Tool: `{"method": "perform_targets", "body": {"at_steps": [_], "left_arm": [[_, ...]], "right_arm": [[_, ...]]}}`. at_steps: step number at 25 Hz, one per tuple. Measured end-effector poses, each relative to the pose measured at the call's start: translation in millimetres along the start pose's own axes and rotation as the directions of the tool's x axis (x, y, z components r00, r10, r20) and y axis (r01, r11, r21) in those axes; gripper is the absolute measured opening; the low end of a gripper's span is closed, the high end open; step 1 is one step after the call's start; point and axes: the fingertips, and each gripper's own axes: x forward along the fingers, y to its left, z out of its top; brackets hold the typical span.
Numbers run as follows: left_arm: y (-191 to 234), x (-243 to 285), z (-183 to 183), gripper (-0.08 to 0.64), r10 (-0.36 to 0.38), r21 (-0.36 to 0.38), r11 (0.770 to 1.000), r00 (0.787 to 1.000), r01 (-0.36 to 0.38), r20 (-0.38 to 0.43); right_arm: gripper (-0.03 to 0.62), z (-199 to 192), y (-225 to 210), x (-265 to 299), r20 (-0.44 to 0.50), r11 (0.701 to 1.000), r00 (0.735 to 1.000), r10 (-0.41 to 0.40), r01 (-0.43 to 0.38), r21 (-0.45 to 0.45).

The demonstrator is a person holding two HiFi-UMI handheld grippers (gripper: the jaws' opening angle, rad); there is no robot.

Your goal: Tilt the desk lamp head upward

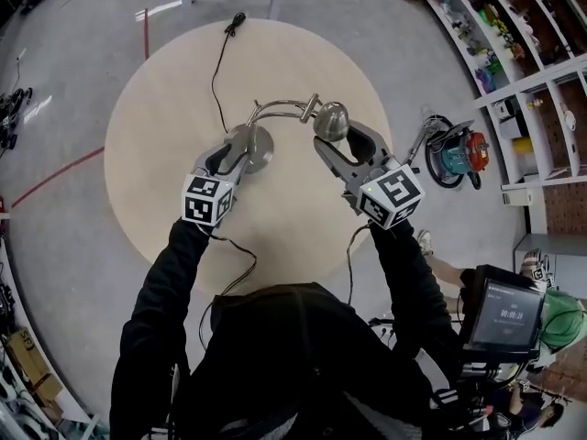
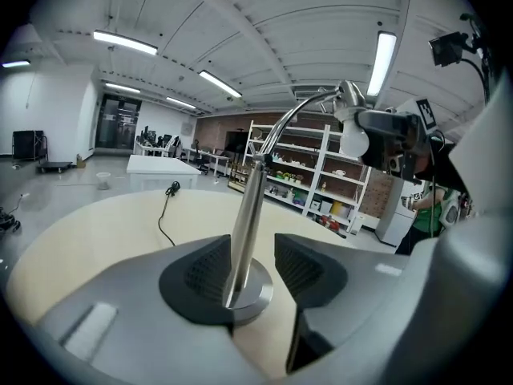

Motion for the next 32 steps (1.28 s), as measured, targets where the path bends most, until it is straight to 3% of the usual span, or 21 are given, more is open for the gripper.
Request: {"method": "perform_targets", "body": {"at_steps": [5,16,27,32], "left_arm": [[1.9,19.1,-17.0,0.176,0.002,0.015,1.0,0.999,-0.001,-0.034],[0.2,51.0,-70.2,0.176,-0.009,-0.025,1.0,0.99,0.006,-0.144],[-14.5,67.1,-103.1,0.178,-0.03,-0.03,0.999,0.979,0.024,-0.202],[-23.4,73.9,-115.6,0.176,-0.034,-0.05,0.998,0.981,0.025,-0.189]], "right_arm": [[0.222,6.4,-3.6,-2.0,-0.003,1.0,1.0,-0.007,0.007,-0.017],[0.221,23.4,-1.1,-9.7,-0.003,0.999,1.0,-0.012,0.012,-0.037],[0.215,41.4,6.4,-16.2,0.006,0.999,1.0,-0.004,0.004,-0.034],[0.215,44.4,4.8,-18.2,-0.006,0.998,1.0,-0.013,0.012,-0.059]]}}
